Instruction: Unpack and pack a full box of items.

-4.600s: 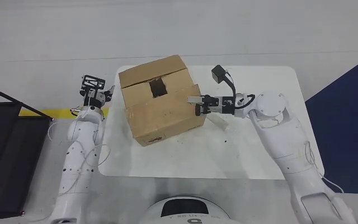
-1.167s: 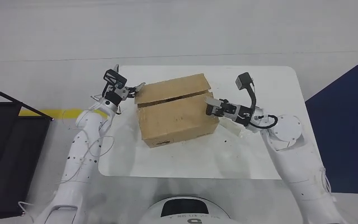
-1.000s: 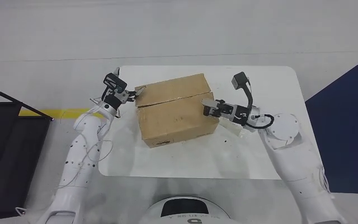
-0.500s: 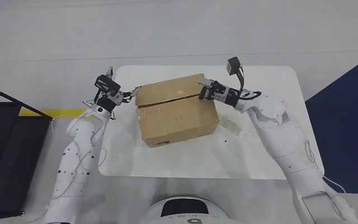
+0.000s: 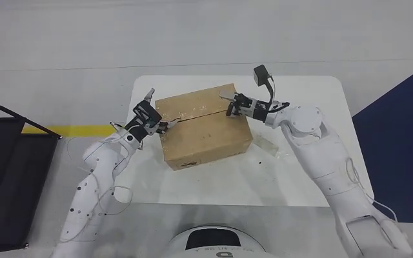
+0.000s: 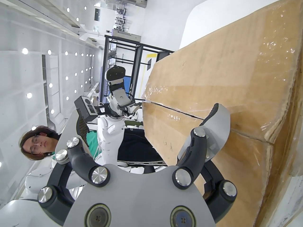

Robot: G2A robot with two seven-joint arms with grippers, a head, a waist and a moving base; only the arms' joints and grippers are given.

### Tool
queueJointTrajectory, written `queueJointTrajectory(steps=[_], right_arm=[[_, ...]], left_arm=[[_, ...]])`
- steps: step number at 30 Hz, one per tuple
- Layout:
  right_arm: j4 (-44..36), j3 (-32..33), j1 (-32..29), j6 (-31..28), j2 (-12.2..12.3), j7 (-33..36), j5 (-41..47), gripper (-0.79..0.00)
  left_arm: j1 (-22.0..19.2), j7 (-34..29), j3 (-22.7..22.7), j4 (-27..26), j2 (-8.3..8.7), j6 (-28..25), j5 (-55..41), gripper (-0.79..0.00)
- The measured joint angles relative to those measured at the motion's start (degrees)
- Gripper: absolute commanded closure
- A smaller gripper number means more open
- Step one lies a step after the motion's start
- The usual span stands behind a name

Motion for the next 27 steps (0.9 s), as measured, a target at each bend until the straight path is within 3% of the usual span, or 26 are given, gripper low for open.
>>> queueJointTrajectory(steps=[7,16,27], right_arm=[[-3.4,2.7,-3.0,-2.1,0.6,-1.0,-1.1,-0.785],[-10.1,11.6,-11.8,-7.6,2.4,-3.7,-3.2,-0.785],[-10.1,11.6,-11.8,-7.6,2.4,-3.6,-3.2,-0.785]], left_arm=[[-0.2,-0.4,1.0,2.9,0.31,1.9,3.6,-0.785],[-1.4,-1.7,2.3,6.4,0.29,5.2,4.0,-0.785],[1.3,2.3,1.2,-1.9,0.85,0.4,-2.4,-0.785]])
